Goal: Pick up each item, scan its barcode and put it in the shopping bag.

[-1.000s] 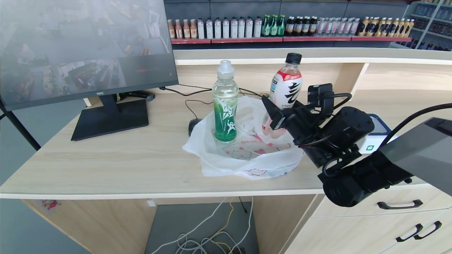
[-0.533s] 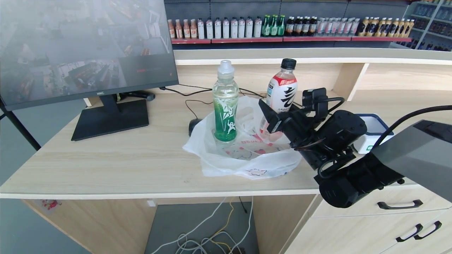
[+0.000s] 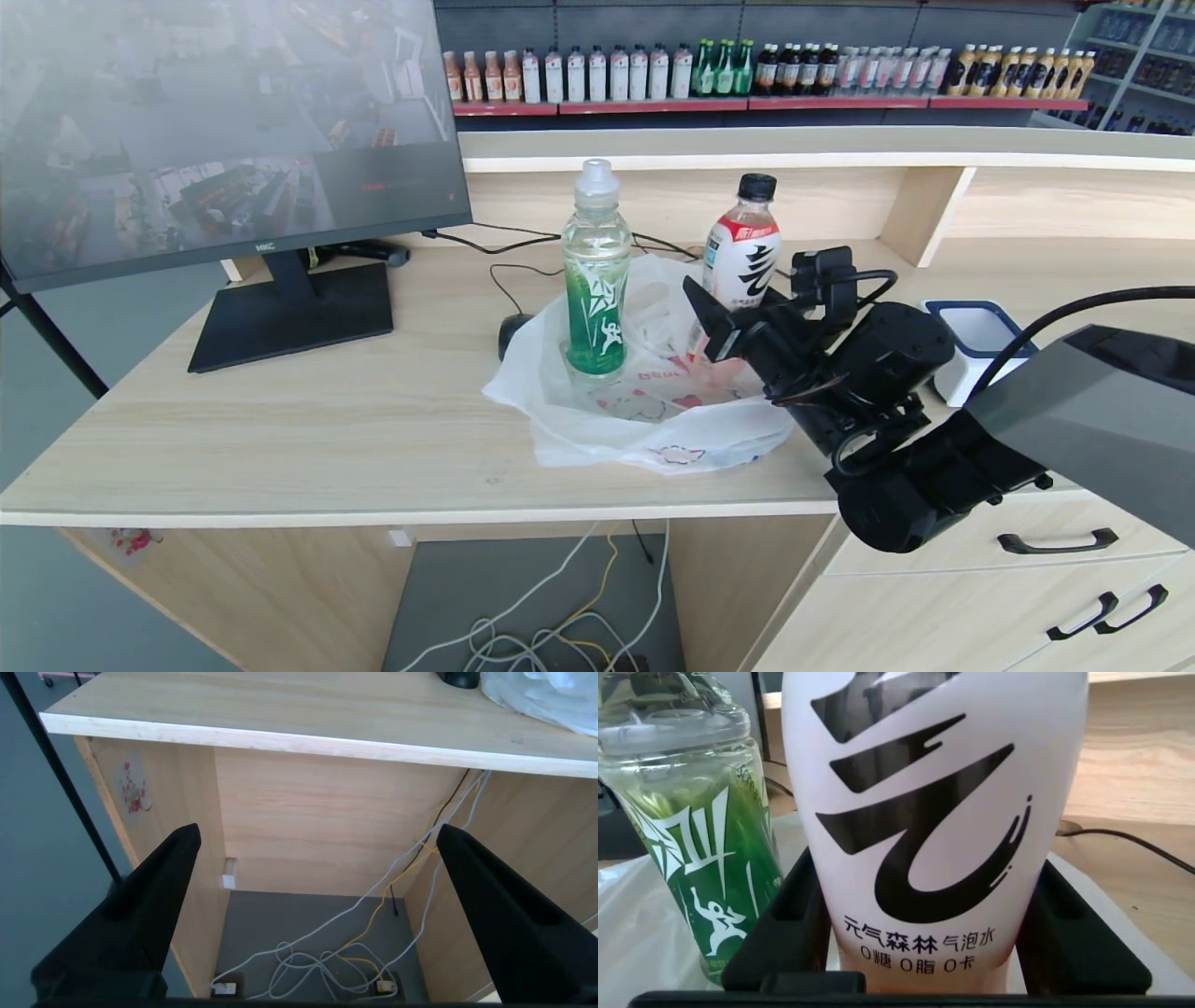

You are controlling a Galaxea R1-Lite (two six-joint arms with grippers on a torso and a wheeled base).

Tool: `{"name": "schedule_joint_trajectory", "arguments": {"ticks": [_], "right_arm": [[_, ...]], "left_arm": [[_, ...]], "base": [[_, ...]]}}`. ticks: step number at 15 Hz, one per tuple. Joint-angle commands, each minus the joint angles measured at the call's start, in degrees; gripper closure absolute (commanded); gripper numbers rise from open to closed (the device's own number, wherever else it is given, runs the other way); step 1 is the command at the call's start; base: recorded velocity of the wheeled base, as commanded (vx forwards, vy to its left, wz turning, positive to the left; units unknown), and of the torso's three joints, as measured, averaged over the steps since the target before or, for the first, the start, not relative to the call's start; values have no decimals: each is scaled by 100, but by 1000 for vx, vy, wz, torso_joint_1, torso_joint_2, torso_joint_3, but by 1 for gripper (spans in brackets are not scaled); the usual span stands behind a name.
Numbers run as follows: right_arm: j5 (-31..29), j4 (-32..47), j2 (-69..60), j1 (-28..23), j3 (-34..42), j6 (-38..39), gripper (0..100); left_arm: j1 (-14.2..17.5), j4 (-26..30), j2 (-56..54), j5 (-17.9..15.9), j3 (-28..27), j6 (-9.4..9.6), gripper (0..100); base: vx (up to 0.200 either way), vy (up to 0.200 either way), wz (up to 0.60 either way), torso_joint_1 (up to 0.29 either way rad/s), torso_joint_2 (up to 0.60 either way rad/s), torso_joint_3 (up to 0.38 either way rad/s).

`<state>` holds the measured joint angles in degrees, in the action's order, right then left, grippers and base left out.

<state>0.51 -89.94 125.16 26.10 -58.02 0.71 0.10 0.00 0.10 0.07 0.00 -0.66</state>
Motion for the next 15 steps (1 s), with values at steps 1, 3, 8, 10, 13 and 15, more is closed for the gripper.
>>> {"name": "schedule_joint_trajectory", "arguments": {"ticks": [1,3,8,10,13,15], "right_arm": [[2,-6,96,-8,1,0,100],[-7,-6,131,-8,10,0,100],[2,-6,131,0,141,0,100],[2,-6,131,18,133,-9,100],[-7,-6,184,27,115,0,100],[2,-6,184,18,141,0,100]], "left_arm": [[-1,0,8,1,0,-4,0],[-1,0,8,1,0,-4,0],[-1,0,-1,1,0,-4,0],[-1,0,8,1,0,-4,0],[-1,0,8,1,0,-22,0],[-1,0,8,1,0,-22,0]], "base": [[0,0,0,0,0,0],[0,0,0,0,0,0],[0,0,0,0,0,0],[0,0,0,0,0,0],[0,0,0,0,0,0],[0,0,0,0,0,0]]}}
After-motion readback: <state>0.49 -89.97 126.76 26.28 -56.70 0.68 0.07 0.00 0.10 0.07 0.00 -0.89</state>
